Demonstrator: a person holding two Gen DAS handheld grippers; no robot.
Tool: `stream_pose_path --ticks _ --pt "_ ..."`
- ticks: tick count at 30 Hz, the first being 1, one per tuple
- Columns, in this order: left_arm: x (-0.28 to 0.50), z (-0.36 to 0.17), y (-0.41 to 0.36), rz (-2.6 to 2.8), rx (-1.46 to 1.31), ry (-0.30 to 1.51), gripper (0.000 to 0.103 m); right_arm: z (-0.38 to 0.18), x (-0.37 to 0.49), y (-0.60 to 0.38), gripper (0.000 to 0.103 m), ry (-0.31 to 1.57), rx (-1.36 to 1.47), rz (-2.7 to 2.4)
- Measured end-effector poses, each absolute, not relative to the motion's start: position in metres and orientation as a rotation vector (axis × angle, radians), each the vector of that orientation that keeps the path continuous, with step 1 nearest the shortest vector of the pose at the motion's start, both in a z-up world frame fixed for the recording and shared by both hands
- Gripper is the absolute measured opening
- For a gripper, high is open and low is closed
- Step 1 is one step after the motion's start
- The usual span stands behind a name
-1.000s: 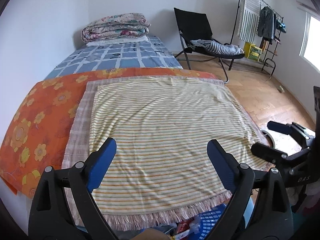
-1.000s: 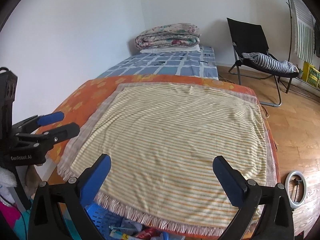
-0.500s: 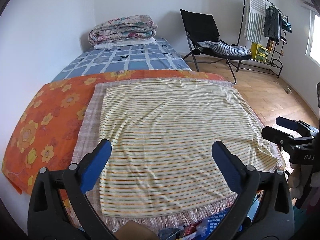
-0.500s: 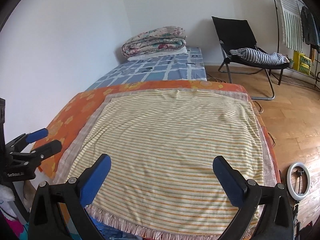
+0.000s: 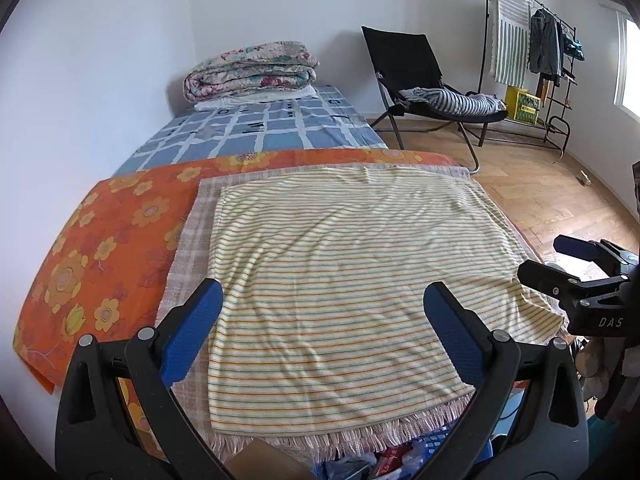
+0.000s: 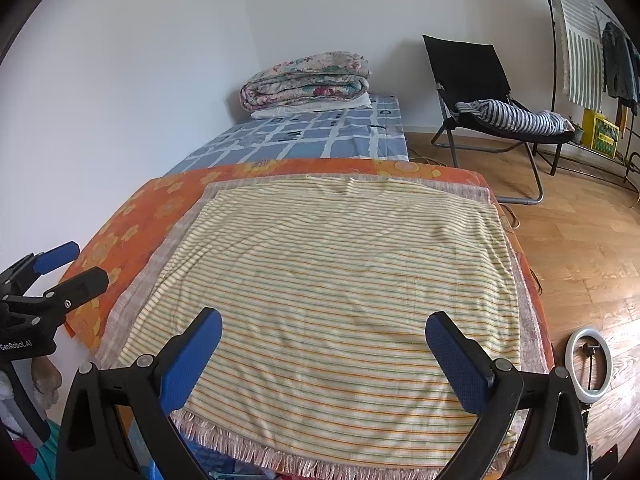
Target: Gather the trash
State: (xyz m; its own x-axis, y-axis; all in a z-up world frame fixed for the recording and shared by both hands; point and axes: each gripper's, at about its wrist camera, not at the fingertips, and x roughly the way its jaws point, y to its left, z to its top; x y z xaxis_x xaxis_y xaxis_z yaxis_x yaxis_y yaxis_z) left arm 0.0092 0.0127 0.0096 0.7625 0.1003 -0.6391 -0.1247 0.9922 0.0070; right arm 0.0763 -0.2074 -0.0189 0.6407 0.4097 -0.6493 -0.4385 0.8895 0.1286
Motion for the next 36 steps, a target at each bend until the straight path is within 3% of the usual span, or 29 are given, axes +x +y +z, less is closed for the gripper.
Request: stream_pose_path --ticks 36 --pt "0.0114 0.0065 0.0132 0.117 -0.044 0.707 0.102 -0.0239 0.0769 -0.2089 0.103 0.744 -0.037 0.478"
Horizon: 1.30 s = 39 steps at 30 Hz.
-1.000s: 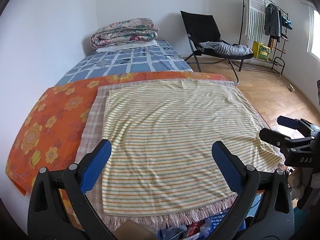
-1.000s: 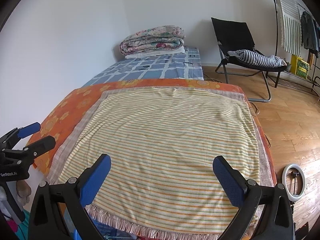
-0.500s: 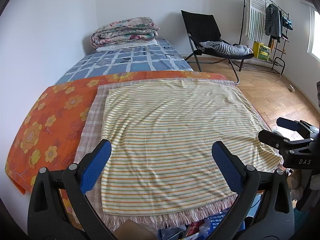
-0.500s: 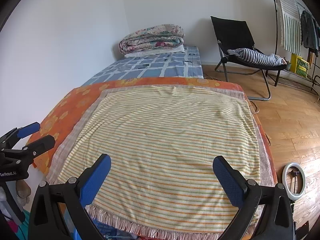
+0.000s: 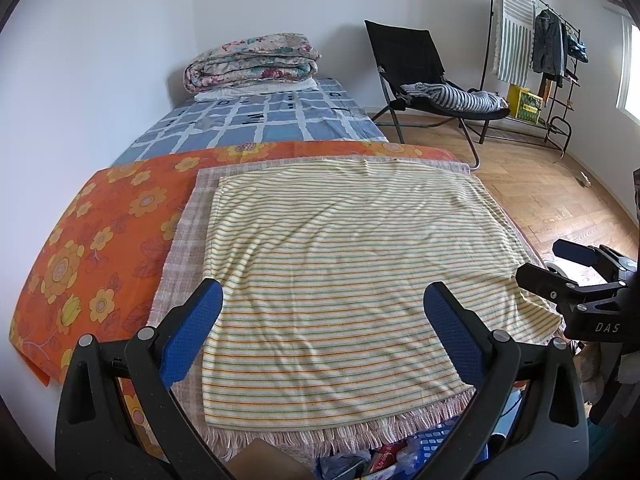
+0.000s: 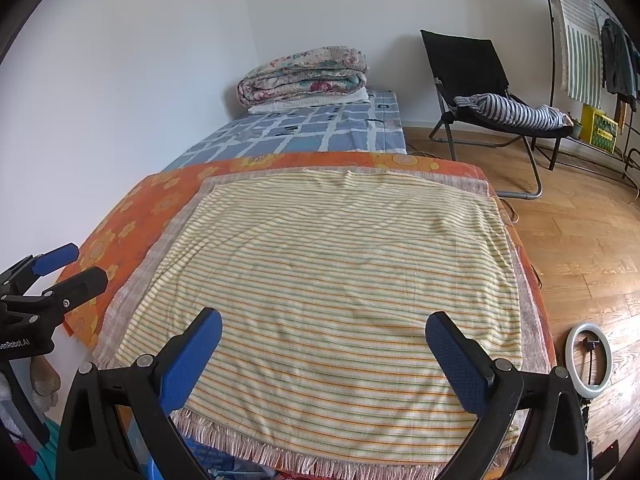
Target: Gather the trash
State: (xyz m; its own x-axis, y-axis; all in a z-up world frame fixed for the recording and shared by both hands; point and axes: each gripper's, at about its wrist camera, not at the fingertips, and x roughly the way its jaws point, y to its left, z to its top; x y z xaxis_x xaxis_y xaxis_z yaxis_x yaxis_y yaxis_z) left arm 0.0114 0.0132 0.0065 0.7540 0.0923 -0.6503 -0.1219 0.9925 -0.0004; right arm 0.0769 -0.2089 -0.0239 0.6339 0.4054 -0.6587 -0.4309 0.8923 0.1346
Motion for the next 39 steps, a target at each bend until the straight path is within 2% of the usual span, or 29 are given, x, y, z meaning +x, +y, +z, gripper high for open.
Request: stream_pose_path --ticks 39 --pt "0.008 0.003 0.02 0.152 -0.097 0.74 0.102 -0.038 0.074 -0.211 0.103 0.766 -0.046 0.479"
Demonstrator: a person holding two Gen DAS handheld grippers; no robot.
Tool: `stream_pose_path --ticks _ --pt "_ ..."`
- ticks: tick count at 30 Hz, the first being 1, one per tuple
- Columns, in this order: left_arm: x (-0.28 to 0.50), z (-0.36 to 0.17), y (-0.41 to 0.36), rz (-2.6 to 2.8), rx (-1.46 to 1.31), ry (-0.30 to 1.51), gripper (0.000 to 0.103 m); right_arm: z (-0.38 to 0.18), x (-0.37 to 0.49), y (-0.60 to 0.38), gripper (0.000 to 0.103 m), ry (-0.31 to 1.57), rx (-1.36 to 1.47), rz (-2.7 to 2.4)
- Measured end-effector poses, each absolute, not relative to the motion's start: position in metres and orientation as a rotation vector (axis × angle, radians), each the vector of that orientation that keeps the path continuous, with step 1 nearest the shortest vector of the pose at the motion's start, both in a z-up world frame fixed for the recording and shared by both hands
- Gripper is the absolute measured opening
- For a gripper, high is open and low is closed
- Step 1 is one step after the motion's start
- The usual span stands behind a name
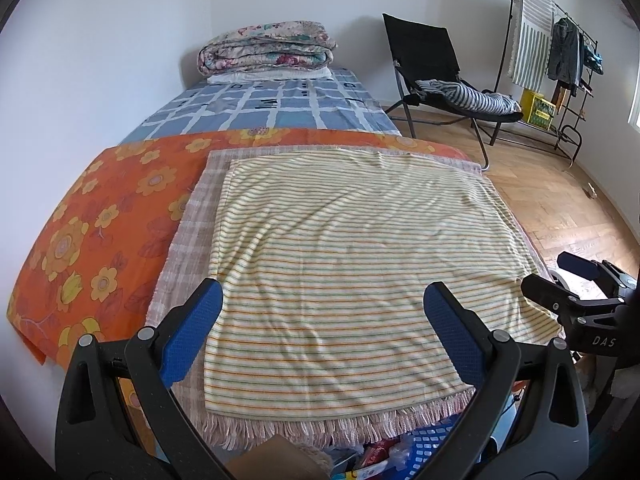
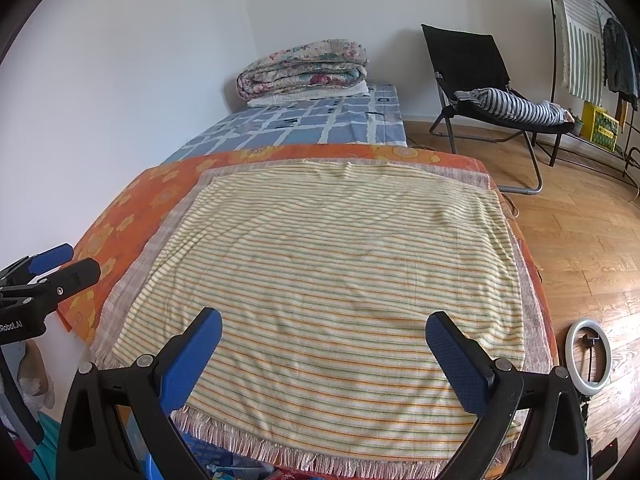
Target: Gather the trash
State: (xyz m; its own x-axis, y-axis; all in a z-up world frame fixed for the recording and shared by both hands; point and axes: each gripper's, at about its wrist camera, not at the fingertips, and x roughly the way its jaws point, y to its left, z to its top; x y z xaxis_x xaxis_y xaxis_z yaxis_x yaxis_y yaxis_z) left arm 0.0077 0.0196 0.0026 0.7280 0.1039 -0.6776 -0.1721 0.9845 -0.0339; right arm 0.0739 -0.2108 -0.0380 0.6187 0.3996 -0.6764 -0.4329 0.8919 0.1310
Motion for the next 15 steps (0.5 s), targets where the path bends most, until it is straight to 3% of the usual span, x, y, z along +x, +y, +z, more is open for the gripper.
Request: stream_pose_path --ticks 15 --pt "0.0061 -0.0003 0.0233 0.162 -0.101 0.753 0.102 -0.0378 0.0793 -0.2082 0.103 0.783 -0.048 0.474"
